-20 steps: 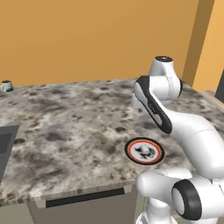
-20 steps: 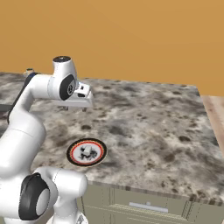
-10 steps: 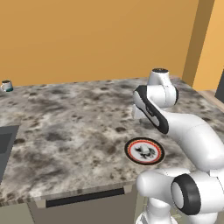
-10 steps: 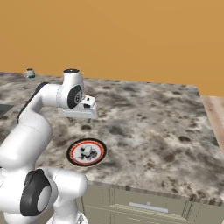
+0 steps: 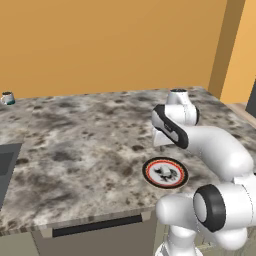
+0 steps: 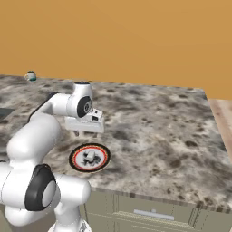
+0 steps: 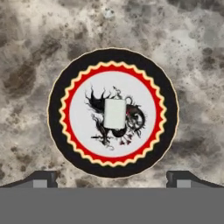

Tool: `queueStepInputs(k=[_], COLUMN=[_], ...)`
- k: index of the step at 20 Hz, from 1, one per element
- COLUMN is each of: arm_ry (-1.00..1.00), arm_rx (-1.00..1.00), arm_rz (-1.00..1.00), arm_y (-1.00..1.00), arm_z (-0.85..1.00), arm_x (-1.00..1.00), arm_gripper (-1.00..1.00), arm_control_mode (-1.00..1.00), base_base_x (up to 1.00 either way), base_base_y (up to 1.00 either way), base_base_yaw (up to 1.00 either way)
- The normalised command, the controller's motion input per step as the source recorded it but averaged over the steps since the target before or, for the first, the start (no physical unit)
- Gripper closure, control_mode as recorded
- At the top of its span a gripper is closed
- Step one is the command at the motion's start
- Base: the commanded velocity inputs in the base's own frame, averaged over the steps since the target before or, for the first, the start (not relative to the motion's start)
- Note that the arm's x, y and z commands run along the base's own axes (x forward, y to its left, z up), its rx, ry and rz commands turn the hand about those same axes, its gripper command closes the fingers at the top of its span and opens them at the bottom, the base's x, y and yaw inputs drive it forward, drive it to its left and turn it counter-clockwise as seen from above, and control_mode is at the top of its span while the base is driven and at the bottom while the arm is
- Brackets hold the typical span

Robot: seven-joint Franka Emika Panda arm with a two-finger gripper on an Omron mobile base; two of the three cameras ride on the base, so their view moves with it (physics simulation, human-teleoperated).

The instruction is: Pick up the marshmallow and place it in the cup of hot chocolate on the dining counter.

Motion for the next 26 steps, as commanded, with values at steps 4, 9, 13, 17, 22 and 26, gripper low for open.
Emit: queueStepInputs(k=[4, 9, 13, 17, 22, 26], arm_ry=[0.02, 0.09, 0.01, 0.04, 0.06, 0.07], arm_rx=[0.00, 0.00, 0.00, 0.00, 0.00, 0.00], arm_rz=[0.00, 0.00, 0.00, 0.00, 0.00, 0.00], arm_y=[0.00, 0.00, 0.00, 0.00, 0.00, 0.00], arm_z=[-0.35, -0.40, -0.54, -0.48, -0.42, -0.34], arm_x=[0.00, 0.00, 0.11, 0.13, 0.17, 0.14], arm_gripper=[-1.00, -1.00, -1.00, -1.00, -1.00, -1.00], arm_control_mode=[-1.00, -1.00, -1.00, -1.00, -1.00, -1.00], base_base_x=[0.00, 0.00, 0.00, 0.00, 0.00, 0.00], base_base_y=[0.00, 0.00, 0.00, 0.00, 0.00, 0.00], base_base_yaw=[0.00, 0.00, 0.00, 0.00, 0.00, 0.00])
